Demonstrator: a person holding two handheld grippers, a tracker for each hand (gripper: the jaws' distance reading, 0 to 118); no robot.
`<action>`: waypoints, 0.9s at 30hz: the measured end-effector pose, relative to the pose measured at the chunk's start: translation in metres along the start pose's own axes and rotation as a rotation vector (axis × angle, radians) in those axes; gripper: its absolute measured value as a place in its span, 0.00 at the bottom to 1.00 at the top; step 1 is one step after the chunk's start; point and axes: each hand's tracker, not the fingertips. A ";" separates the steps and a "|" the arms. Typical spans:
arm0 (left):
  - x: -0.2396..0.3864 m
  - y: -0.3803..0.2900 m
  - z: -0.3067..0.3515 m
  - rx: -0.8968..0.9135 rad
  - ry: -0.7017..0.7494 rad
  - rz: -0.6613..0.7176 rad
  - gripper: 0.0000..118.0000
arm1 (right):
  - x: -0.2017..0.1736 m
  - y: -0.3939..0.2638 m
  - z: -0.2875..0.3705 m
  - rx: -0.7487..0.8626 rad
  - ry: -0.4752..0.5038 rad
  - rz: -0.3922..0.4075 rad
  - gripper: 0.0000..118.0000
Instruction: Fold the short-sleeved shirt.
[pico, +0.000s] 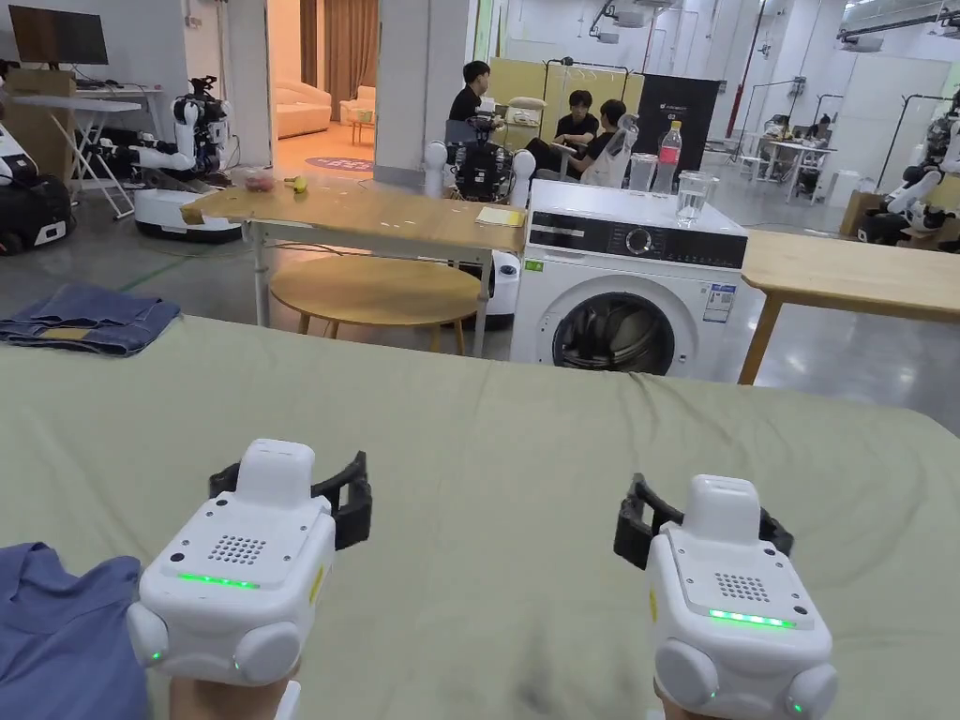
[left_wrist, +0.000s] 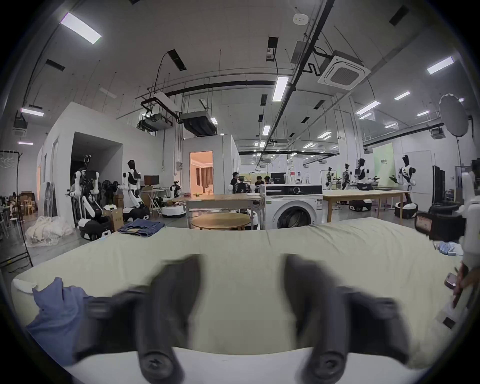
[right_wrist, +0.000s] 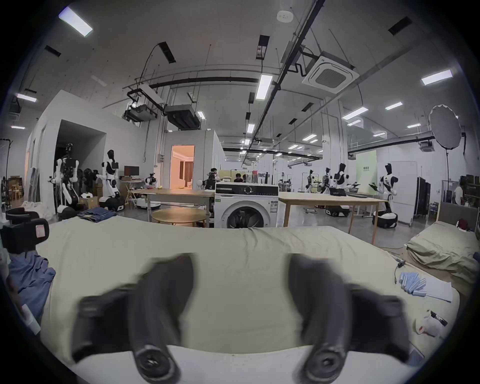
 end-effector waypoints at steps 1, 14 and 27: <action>0.002 0.000 -0.001 -0.012 0.010 -0.013 0.00 | -0.002 0.001 0.000 -0.001 -0.010 0.011 0.06; -0.004 0.016 0.007 0.012 0.044 -0.011 0.00 | 0.004 0.013 0.003 -0.028 0.025 -0.059 0.00; -0.116 0.034 0.061 -0.120 0.250 0.024 0.00 | -0.106 0.027 0.016 -0.033 0.223 -0.025 0.00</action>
